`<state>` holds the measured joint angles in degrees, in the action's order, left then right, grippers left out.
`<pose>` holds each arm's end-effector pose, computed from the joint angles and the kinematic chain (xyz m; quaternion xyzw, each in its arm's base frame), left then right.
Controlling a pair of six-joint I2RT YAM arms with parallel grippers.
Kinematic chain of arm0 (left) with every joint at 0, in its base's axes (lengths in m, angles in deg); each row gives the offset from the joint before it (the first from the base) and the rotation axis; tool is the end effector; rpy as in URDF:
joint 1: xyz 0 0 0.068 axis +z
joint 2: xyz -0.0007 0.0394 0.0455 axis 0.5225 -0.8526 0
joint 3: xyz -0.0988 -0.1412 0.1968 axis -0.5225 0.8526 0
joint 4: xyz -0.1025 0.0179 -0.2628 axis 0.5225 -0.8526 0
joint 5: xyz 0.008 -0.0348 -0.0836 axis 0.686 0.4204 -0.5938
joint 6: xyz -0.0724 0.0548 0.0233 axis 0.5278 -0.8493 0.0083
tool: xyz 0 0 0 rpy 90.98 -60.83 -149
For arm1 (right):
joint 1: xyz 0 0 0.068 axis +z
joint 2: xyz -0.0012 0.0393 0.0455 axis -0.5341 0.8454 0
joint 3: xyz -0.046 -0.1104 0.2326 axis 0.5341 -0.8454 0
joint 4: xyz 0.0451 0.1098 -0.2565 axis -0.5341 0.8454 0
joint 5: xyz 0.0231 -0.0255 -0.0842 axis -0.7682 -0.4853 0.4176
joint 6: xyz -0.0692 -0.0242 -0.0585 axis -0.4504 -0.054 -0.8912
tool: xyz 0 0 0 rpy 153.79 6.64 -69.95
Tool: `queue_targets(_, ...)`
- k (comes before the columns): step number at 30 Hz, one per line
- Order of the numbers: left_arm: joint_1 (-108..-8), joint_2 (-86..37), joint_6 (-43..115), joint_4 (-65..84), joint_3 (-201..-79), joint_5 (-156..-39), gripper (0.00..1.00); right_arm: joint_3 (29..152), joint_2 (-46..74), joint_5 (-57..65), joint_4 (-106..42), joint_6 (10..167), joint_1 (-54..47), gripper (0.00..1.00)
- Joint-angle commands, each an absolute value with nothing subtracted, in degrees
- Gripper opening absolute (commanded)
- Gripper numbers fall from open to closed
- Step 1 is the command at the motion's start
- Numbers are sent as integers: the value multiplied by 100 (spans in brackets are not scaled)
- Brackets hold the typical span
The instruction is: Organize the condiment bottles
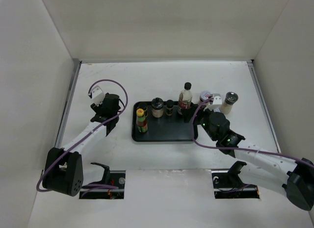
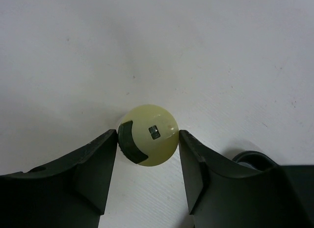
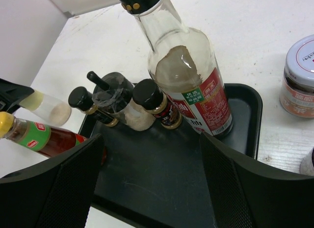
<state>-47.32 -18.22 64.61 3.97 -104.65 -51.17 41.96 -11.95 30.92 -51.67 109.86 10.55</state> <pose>0.3053 -0.0320 0.1730 -0.3231 0.7916 0.0563 0.5156 0.2336 0.1777 0.2236 0.0137 0.7578 0.2649 0.5961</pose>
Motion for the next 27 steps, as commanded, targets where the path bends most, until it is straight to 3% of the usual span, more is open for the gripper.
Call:
queue_targets(1, -4658, -1759, 6352, 785, -10417, -5161, 47, 4247, -1199, 3163, -5583, 10930, 1092, 82)
queue_targets(7, -4570, -1339, 6299, 812, -10206, -5284, 38, 4230, -1243, 3172, -5574, 10930, 1092, 82)
queue_targets(16, -4999, 867, 6027, 602, -10662, -5293, 37, 4265, -1156, 3189, -5556, 10912, 1092, 83)
queue_targets(20, -5692, 1255, 5956, 460, -11224, -5188, 37, 4247, -1156, 3207, -5583, 10903, 1092, 83)
queue_targets(27, -7950, 800, 5518, 1118, -11718, -4951, 36, 4203, -1304, 3330, -5574, 10868, 1092, 82)
